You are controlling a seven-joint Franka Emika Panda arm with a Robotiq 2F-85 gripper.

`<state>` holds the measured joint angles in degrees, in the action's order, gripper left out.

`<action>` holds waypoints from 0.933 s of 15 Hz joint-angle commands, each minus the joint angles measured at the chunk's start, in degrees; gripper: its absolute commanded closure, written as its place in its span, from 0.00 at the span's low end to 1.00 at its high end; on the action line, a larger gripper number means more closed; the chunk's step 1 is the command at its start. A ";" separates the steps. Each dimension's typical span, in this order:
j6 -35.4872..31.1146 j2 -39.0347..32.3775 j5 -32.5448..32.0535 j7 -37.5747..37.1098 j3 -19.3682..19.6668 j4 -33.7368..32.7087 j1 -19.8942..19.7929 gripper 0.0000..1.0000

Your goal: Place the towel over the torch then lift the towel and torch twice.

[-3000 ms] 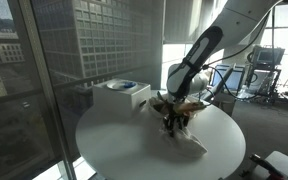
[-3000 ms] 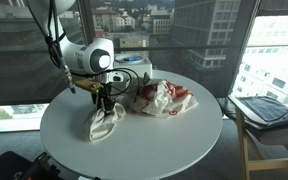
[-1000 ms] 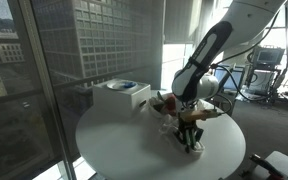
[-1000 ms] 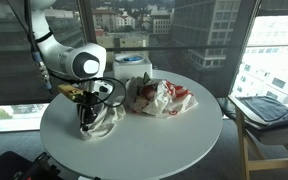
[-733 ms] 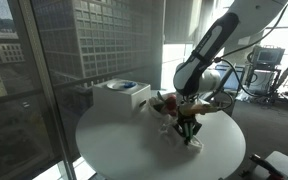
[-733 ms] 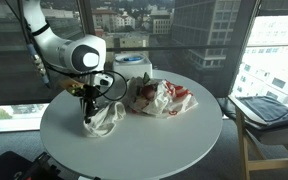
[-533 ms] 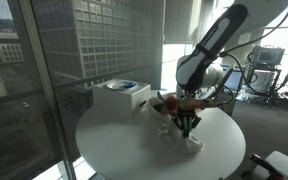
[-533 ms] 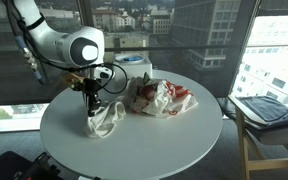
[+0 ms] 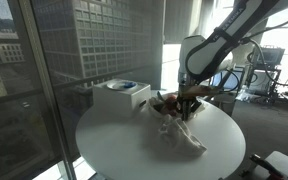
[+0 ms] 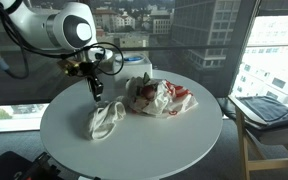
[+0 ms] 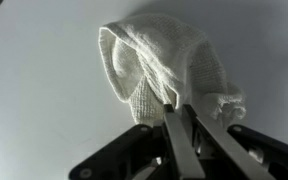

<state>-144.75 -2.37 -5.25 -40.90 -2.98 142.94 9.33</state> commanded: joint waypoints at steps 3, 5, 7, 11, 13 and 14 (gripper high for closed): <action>-0.57 -8.15 -0.14 1.40 -0.20 -2.75 -1.18 0.37; -2.41 -12.09 1.93 4.07 -0.12 -4.02 -1.43 0.21; -5.26 -15.82 4.42 7.13 -0.27 -5.35 -1.76 0.06; -6.42 -20.76 9.87 12.96 -0.40 -7.90 -1.97 0.30; -5.14 -21.46 12.82 14.61 -0.68 -8.35 -2.18 0.36; -4.56 -21.52 14.14 15.44 -0.92 -8.29 -2.36 0.46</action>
<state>-150.58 -23.13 5.01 -28.70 -3.00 135.82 7.81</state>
